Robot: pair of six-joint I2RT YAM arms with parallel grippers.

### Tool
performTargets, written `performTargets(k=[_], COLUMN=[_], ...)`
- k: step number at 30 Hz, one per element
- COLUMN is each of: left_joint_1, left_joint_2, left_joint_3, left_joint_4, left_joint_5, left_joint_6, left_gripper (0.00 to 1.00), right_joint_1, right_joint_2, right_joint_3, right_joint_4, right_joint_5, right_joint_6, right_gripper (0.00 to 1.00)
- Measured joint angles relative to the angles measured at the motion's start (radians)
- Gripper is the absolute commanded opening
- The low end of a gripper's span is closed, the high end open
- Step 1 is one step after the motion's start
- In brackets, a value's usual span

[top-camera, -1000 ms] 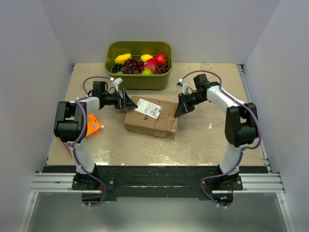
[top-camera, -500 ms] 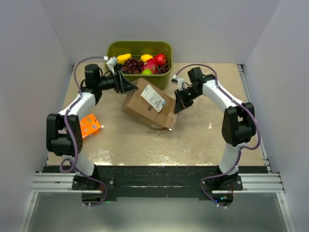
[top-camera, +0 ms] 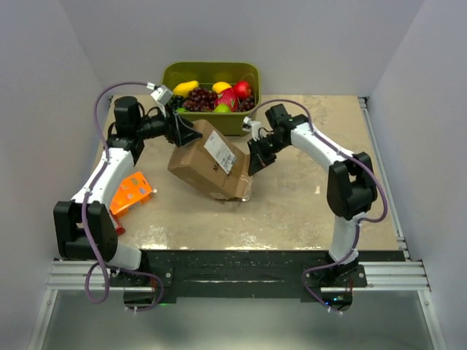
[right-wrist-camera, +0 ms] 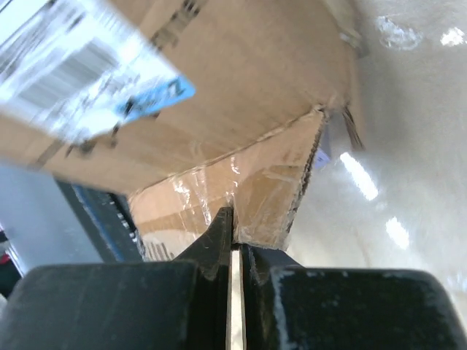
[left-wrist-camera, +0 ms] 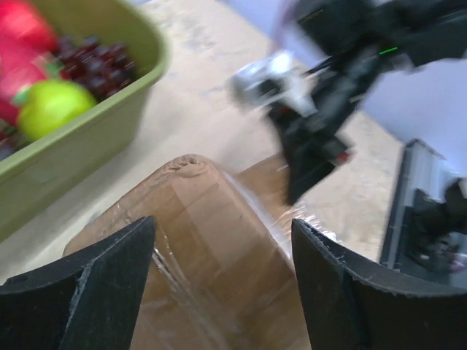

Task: Unpack the express box

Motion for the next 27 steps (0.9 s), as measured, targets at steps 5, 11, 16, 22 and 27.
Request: performTargets(k=[5,11,16,22,27], left_joint_1=[0.026,0.024,0.026,0.023,-0.001], left_joint_2=[0.036,0.108,0.134,0.137,0.137], left_joint_3=[-0.001,-0.001,0.000,0.028,0.030], left_joint_4=[-0.151,-0.235,-0.257,-0.298,-0.321], left_joint_5=[-0.182,-0.244,-0.298,-0.330,-0.314], left_joint_6=[0.103,0.127,0.128,0.143,0.161], left_gripper=[0.81,0.82,0.83,0.84,0.84], right_joint_1=[-0.031,-0.025,-0.026,-0.037,-0.037], right_joint_2=[-0.137,-0.229,-0.119,0.021,-0.022], right_joint_3=[0.029,0.060,0.045,0.109,0.136], right_joint_4=[-0.041,-0.025,0.016,0.021,-0.015], right_joint_5=[0.005,-0.010,0.007,0.027,0.041], right_joint_6=[0.037,0.055,0.090,0.098,0.010], right_gripper=[0.00,0.00,0.01,0.53,0.64])
